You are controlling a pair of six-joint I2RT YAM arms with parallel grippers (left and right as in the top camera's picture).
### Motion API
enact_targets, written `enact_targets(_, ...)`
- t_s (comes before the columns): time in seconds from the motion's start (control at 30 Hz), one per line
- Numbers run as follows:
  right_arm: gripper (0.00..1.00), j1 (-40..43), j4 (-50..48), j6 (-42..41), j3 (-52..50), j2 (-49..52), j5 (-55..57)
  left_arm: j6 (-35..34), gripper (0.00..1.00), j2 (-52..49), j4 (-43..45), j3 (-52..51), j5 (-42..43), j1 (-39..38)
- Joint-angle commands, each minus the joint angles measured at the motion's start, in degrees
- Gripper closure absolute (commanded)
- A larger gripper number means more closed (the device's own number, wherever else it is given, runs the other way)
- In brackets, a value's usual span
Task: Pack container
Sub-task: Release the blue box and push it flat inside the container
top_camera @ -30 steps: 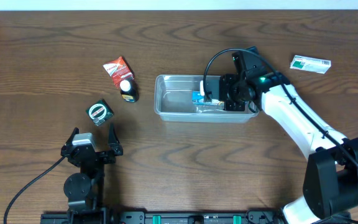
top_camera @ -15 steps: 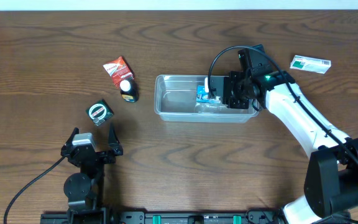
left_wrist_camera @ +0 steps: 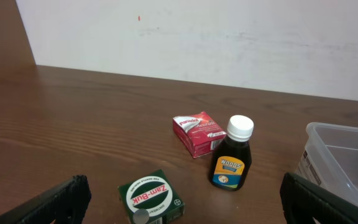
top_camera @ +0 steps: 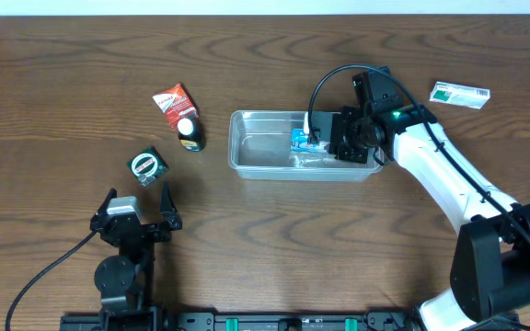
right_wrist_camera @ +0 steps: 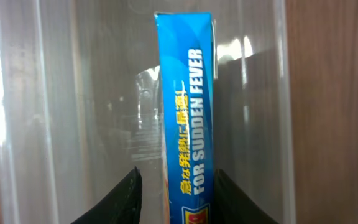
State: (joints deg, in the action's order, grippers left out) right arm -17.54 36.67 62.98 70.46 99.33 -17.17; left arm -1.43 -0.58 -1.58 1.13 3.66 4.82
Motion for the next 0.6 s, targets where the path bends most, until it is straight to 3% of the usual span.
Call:
enact_targets(0.0,0.65,-0.5,1.3,-3.2,0.4,-1.6,-1.1,0.6,0.02,0.3,-2.2,-0.9,0.0,0.3)
enact_targets(0.3,0.63,-2.5,3.7,-3.5,0.4,-11.3,-1.1,0.6,0.02,0.3,-2.2,-0.9,0.0,0.3)
enact_targets(0.4,0.69,-3.1,3.6,-4.3,0.4,-14.9,-1.1,0.6,0.02,0.3,-2.2,-0.9,0.0,0.3)
enact_targets(0.57,0.69,-3.6,3.2,-6.3,0.4,-18.6,-1.3,0.6,0.02,0.3,-2.2,-0.9,0.0,0.3)
